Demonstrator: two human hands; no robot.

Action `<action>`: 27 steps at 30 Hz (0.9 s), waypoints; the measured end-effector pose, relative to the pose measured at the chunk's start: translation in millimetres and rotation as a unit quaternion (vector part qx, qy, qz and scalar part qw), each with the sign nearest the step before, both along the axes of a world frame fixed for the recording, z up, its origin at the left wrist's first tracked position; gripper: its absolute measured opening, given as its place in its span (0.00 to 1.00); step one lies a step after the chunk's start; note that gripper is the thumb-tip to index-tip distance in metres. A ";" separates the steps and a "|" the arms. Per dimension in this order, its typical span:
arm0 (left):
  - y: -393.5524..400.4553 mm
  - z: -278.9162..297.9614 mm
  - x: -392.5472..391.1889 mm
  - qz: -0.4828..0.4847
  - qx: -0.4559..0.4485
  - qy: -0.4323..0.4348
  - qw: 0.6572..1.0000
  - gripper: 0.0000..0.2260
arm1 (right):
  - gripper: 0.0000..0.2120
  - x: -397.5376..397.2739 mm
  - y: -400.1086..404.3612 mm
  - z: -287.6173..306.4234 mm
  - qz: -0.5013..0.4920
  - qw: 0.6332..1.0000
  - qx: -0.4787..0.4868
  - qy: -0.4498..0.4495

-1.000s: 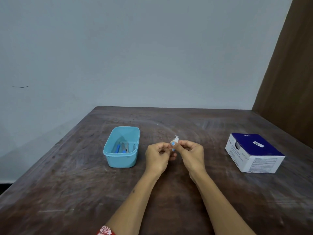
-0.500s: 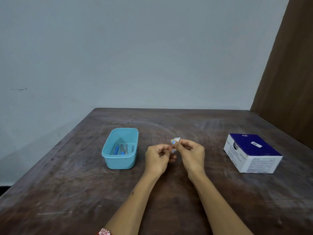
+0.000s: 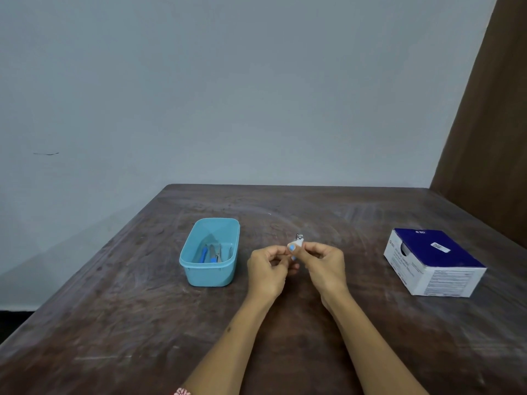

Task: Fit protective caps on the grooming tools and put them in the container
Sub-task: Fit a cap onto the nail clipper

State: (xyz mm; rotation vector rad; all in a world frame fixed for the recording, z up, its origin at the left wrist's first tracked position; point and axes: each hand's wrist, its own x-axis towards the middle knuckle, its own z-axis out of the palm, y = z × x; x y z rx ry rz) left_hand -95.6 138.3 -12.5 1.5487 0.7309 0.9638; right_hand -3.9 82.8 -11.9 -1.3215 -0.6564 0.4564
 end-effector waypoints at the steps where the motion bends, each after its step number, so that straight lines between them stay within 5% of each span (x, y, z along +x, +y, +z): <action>1: 0.0 0.2 -0.1 0.004 0.006 0.001 1.000 0.07 | 0.04 -0.6 0.0 0.5 0.002 1.000 -0.002 -0.001; 7: -3.7 1.5 -0.7 0.013 0.062 0.015 0.998 0.07 | 0.03 -0.9 -0.7 1.9 -0.025 0.999 0.033 -0.001; 13: -10.9 5.8 -1.8 0.126 0.238 0.022 0.963 0.11 | 0.04 -1.9 -2.8 4.8 -0.103 0.974 -0.007 -0.201; 18: -11.9 9.3 -2.0 0.136 0.235 -0.025 0.962 0.09 | 0.05 -5.3 -6.5 4.0 -0.106 0.942 -0.023 -0.318; 27: -7.1 11.8 -1.3 0.150 0.149 -0.057 0.976 0.08 | 0.02 -3.4 -4.2 -1.1 -0.099 0.921 -0.086 -0.367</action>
